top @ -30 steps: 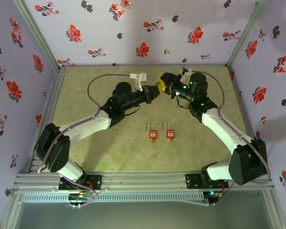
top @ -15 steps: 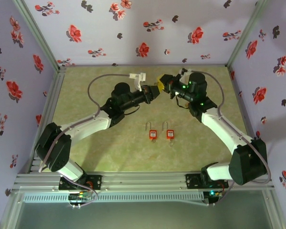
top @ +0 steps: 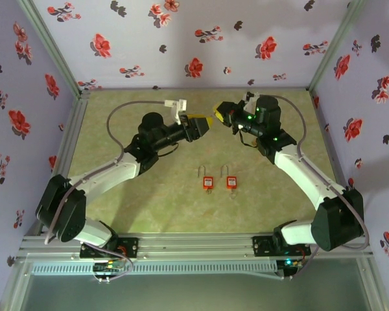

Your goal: Unlock with the key

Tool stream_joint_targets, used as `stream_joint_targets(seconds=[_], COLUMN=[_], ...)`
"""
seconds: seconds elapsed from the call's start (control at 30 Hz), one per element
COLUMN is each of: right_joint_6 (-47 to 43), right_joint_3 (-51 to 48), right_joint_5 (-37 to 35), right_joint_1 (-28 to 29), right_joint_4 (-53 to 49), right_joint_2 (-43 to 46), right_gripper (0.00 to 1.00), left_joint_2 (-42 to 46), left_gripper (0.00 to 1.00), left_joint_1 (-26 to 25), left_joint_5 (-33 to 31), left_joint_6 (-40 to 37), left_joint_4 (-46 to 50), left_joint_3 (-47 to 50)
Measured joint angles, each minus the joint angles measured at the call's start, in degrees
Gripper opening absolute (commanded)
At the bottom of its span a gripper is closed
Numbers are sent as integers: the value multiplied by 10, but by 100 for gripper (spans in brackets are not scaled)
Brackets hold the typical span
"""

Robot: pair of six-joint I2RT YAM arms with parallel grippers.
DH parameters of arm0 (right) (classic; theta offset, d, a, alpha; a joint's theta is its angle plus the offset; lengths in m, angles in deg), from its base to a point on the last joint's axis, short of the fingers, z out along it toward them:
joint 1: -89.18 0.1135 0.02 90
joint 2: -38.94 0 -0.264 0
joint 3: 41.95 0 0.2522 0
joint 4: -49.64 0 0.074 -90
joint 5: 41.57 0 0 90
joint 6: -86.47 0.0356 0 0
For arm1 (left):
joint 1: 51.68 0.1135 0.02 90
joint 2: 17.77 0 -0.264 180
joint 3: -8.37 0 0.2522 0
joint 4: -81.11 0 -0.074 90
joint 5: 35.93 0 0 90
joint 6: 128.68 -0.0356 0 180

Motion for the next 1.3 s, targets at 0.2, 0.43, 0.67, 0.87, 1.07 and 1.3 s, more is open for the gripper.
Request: stream_joint_targets(seconds=[0.2, 0.43, 0.67, 0.87, 1.07, 1.3], right_joint_6=[0, 0, 0, 0, 0, -1], right_joint_3=[0, 0, 0, 2, 3, 4], right_joint_5=[0, 0, 0, 2, 2, 2], right_joint_1=[0, 0, 0, 1, 2, 2], right_joint_4=[0, 0, 2, 5, 5, 4], right_joint_2=[0, -2, -9, -10, -16, -17], right_gripper=[0, 0, 0, 0, 0, 0], left_joint_2=[-48, -76, -78, -79, -79, -79], left_gripper=[47, 41, 33, 29, 28, 25], left_joint_1=[0, 6, 13, 14, 13, 12], left_joint_5=[32, 43, 40, 37, 37, 37], left_joint_6=[72, 151, 209, 236, 247, 263], left_joint_4=[-32, -73, -120, -134, -136, -146], left_joint_3=[-17, -35, -34, -26, -18, -7])
